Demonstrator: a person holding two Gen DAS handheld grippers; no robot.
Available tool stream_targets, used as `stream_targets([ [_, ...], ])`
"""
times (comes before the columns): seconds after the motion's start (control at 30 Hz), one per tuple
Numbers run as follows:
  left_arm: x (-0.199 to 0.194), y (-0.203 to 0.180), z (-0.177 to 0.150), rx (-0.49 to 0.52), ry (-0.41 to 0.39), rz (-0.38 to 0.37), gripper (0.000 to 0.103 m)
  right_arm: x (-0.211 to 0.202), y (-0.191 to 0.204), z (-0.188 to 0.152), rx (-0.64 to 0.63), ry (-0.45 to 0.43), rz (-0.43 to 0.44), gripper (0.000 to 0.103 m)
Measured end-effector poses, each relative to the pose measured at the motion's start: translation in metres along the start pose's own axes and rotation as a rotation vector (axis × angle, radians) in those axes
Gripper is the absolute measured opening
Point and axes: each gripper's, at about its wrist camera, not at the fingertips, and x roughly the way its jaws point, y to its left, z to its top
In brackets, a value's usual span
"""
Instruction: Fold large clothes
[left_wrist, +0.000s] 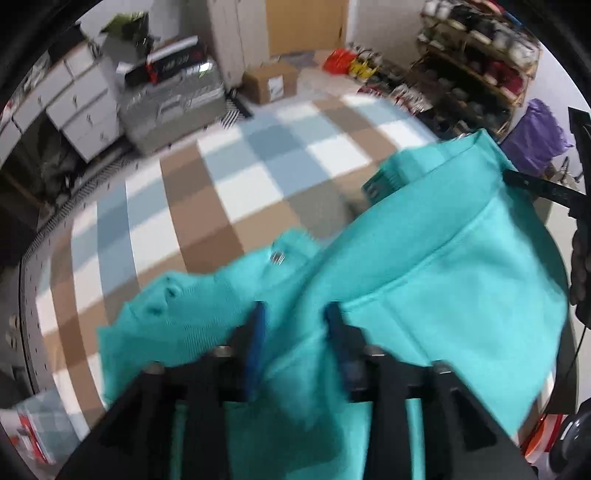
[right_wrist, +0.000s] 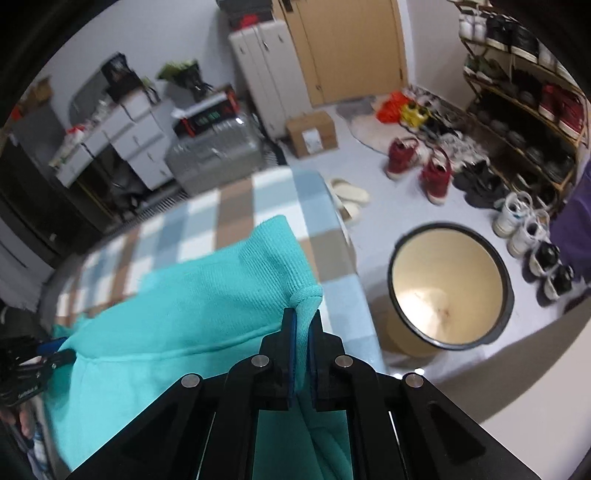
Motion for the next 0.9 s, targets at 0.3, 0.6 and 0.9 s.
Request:
stream_targets([
  [0.3,-0.065,0.054,-0.027,-0.085,-0.086,0.020,0.076,-0.033,-0.019,-0.012,0.035,0.014,0.006,0.053],
  [0.6,-0.047,0.048,-0.043,0.045,-0.048,0.062,0.076,-0.091,0.042,-0.077,-0.135,-0.058,0.187,0.058],
  [0.9,-0.016,0.044,-0.050,0.258,-0.041,0.003,0.049,-0.094,0.084,-0.151,-0.239,0.045,0.312,0.058],
])
